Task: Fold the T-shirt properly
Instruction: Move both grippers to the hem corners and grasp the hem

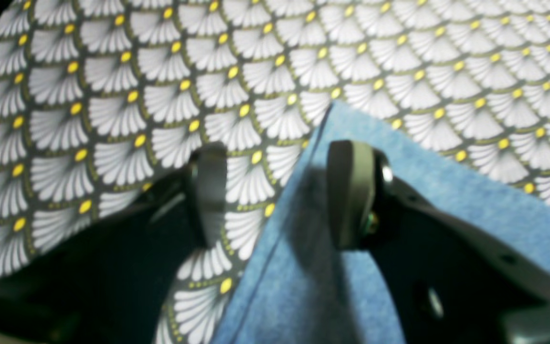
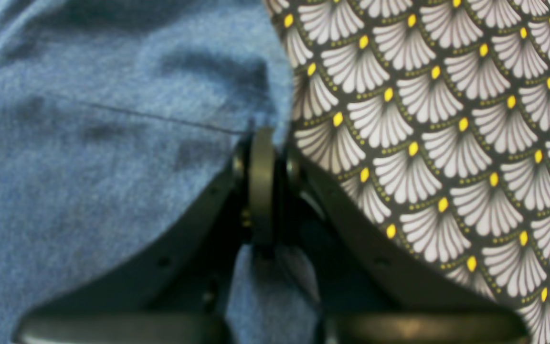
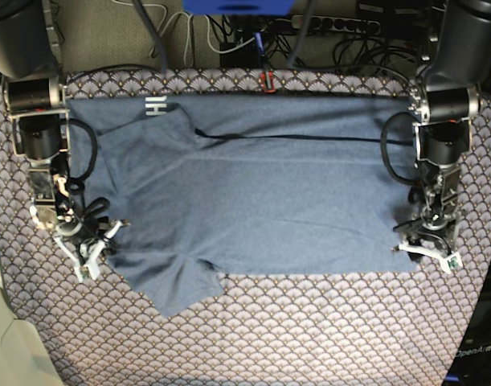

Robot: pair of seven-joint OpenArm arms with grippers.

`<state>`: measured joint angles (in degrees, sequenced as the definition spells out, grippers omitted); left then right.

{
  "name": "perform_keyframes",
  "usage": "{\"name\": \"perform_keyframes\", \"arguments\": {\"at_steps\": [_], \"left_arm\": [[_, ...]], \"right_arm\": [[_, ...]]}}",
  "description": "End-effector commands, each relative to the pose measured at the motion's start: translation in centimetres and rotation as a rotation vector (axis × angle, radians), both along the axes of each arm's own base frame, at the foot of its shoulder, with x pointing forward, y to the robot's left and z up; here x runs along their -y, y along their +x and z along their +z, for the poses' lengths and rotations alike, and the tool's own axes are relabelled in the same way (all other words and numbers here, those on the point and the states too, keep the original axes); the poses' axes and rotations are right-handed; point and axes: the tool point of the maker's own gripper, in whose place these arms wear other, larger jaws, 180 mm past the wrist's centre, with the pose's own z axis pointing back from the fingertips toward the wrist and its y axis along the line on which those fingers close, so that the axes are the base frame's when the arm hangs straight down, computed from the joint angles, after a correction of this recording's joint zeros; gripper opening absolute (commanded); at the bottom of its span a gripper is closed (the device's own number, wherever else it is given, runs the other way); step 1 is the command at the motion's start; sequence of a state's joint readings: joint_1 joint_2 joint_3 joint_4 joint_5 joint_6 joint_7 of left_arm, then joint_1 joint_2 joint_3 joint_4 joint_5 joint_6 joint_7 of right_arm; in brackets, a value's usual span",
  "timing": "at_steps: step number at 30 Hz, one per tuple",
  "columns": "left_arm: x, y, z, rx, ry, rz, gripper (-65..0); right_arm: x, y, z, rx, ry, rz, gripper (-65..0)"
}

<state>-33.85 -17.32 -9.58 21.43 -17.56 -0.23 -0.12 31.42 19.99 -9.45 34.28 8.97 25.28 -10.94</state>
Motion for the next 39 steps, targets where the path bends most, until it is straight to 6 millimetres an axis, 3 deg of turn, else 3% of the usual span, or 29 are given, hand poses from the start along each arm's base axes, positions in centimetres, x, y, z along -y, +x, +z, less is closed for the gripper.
{"name": "perform_keyframes", "arguments": {"at_steps": [1, 8, 14, 24, 28, 39], "left_arm": [[-0.9, 2.0, 3.2, 0.08, 0.046, -0.009, -32.2], [1.0, 3.4, 4.2, 0.088, 0.159, -0.096, -32.2], [1.1, 3.4, 4.2, 0.088, 0.164, -0.1, -32.2], [0.8, 2.3, 2.4, 0.073, 0.165, -0.089, -32.2], [1.0, 1.3, 0.7, 0.052, 0.155, -0.08, -32.2], [1.0, 0.5, -0.2, 0.04, 0.15, -0.074, -32.5]], "right_arm": [[0.5, 1.6, 2.1, 0.057, -0.003, -0.005, -65.0], [0.4, 0.9, 1.4, 0.041, -0.002, -0.003, -65.0], [-0.1, 0.9, 1.3, 0.04, 0.004, 0.003, -65.0], [-0.4, 0.9, 1.2, 0.037, 0.008, 0.005, -65.0], [-0.4, 0.9, 1.2, 0.037, 0.008, 0.005, -65.0], [-0.2, 0.9, 1.2, 0.039, 0.005, 0.004, -65.0]]}}
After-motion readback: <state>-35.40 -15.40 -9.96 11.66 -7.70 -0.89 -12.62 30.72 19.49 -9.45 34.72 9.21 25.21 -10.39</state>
